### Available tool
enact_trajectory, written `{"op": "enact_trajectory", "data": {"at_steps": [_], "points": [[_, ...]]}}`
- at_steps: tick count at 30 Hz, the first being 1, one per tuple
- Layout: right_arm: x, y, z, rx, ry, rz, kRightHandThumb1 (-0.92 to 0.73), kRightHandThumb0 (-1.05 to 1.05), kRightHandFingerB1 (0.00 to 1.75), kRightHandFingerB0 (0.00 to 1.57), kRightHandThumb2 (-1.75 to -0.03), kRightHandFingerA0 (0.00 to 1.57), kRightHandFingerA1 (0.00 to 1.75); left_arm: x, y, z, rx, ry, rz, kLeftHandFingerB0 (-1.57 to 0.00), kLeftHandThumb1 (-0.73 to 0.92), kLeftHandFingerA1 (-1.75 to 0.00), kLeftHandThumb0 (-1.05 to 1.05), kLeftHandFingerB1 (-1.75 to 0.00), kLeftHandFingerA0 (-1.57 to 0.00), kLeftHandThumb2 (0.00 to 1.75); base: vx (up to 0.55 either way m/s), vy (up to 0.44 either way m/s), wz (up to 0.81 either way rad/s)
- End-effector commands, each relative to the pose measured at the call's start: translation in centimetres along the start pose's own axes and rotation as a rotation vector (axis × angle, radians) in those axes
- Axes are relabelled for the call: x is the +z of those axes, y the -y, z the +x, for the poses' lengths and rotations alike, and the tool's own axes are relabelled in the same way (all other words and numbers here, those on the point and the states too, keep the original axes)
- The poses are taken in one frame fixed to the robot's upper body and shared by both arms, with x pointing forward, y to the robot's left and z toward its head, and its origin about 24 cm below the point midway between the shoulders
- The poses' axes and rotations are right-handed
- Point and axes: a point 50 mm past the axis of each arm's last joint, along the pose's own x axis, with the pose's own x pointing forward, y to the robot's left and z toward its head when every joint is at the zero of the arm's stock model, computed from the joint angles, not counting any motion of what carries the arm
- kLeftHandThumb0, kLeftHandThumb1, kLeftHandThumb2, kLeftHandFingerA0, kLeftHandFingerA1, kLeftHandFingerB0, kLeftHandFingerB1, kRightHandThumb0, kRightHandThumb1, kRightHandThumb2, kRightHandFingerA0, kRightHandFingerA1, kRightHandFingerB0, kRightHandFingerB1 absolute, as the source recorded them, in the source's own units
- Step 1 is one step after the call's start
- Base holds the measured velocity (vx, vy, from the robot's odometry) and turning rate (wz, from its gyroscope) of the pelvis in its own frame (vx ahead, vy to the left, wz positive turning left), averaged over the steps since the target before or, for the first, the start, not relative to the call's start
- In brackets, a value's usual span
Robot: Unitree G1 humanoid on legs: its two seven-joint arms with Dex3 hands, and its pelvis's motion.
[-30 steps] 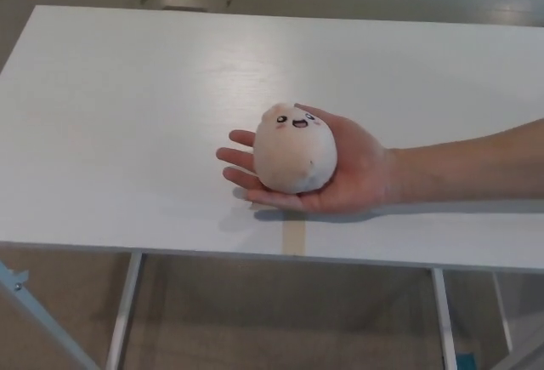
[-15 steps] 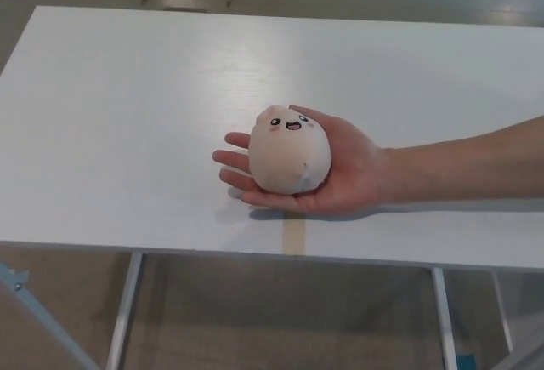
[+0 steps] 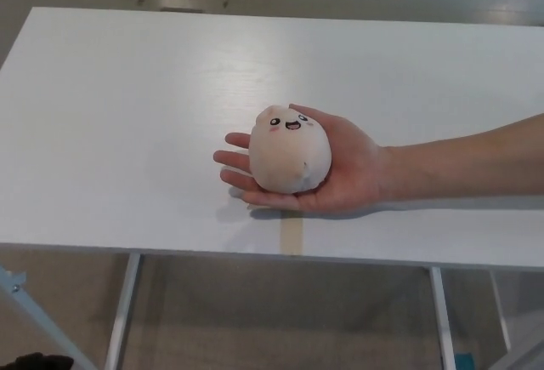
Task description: Use the left hand to take the pink dumpling toy on a person's hand and put it on the desk.
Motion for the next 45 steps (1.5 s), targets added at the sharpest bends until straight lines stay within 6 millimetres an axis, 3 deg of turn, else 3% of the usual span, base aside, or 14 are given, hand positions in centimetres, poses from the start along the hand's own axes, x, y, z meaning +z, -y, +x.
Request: {"op": "enact_trajectory", "data": {"at_steps": [1,5,6,11,12,21,24,26,32,36,37,43,44,45], "points": [[-0.5,0.4,0.0,0.005,-0.011,-0.029,-0.73,-0.27,0.41,0.5,-0.62,0.6,0.44,1.0,-2.0,-6.3,-0.155,0.311,-0.014,-0.33,0.5,-0.39,-0.46,-0.34,-0.42,0.55,0.0,0.0,0.0],[-0.2,0.8,0.0,-0.001,-0.009,-0.024,-0.73,-0.27,0.4,0.49,-0.62,0.6,0.44,3.1,-3.6,-11.6,-0.222,0.503,0.015,-0.3,0.49,-0.41,-0.49,-0.33,-0.44,0.55,0.0,0.0,0.0],[-0.1,0.9,0.1,-0.008,-0.005,-0.024,-0.73,-0.27,0.4,0.49,-0.62,0.6,0.44,4.7,-4.9,-14.1,-0.267,0.623,0.002,-0.28,0.47,-0.43,-0.48,-0.33,-0.44,0.54,0.0,0.0,0.0],[0.2,0.9,0.1,-0.007,-0.002,-0.008,-0.73,-0.27,0.4,0.48,-0.62,0.6,0.44,8.5,-7.3,-19.2,-0.273,0.919,-0.021,-0.29,0.43,-0.48,-0.49,-0.34,-0.47,0.53,0.0,0.0,0.0],[0.1,0.8,0.1,-0.004,0.0,-0.013,-0.73,-0.27,0.4,0.48,-0.62,0.6,0.44,9.6,-7.8,-21.1,-0.251,1.011,-0.033,-0.29,0.44,-0.48,-0.49,-0.33,-0.47,0.53,0.0,0.0,0.0],[0.5,1.0,0.2,-0.008,0.011,-0.018,-0.73,-0.27,0.4,0.49,-0.62,0.6,0.44,14.3,-8.7,-27.1,-0.168,1.37,0.023,-0.3,0.42,-0.49,-0.54,-0.33,-0.46,0.53,0.0,0.0,0.0],[0.7,1.0,0.2,-0.013,0.01,-0.01,-0.73,-0.27,0.4,0.49,-0.62,0.6,0.44,17.4,-9.4,-29.2,-0.095,1.572,0.075,-0.34,0.4,-0.48,-0.55,-0.34,-0.47,0.53,0.0,0.0,0.0],[0.8,1.0,0.2,-0.014,0.013,-0.009,-0.73,-0.27,0.4,0.49,-0.62,0.6,0.44,18.1,-9.5,-29.6,-0.084,1.61,0.084,-0.34,0.4,-0.48,-0.55,-0.34,-0.47,0.53,0.0,0.0,0.0],[0.9,0.9,0.2,-0.001,0.022,0.0,-0.73,-0.27,0.4,0.47,-0.62,0.6,0.44,23.5,-10.4,-29.5,0.067,1.756,0.201,-0.39,0.39,-0.42,-0.47,-0.35,-0.52,0.52,0.0,0.0,0.0],[1.0,0.9,0.3,0.0,0.026,-0.002,-0.73,-0.26,0.39,0.45,-0.62,0.59,0.44,26.9,-11.0,-28.8,0.15,1.647,0.327,-0.38,0.42,-0.44,-0.47,-0.33,-0.55,0.53,0.0,0.0,0.0],[1.1,0.9,0.3,0.0,0.026,0.001,-0.73,-0.26,0.39,0.44,-0.62,0.59,0.44,28.1,-11.1,-28.3,0.166,1.626,0.37,-0.32,0.38,-0.51,-0.54,-0.41,-0.5,0.69,0.0,0.0,0.0],[0.9,0.9,0.2,0.0,0.023,-0.001,-0.73,-0.26,0.39,0.44,-0.62,0.58,0.44,31.4,-10.9,-27.1,0.223,1.557,0.516,-0.32,0.38,-0.51,-0.52,-0.41,-0.49,0.69,0.0,0.0,0.0],[1.0,0.9,0.3,-0.001,0.024,-0.001,-0.73,-0.26,0.39,0.44,-0.62,0.58,0.44,32.2,-10.7,-26.9,0.238,1.552,0.55,-0.39,0.44,-0.42,-0.45,-0.33,-0.53,0.54,0.0,0.0,0.0],[1.1,0.9,0.3,-0.001,0.025,-0.001,-0.73,-0.26,0.39,0.44,-0.62,0.58,0.44,32.6,-10.6,-26.8,0.248,1.548,0.573,-0.39,0.44,-0.42,-0.45,-0.33,-0.53,0.54,0.0,0.0,0.0]]}}
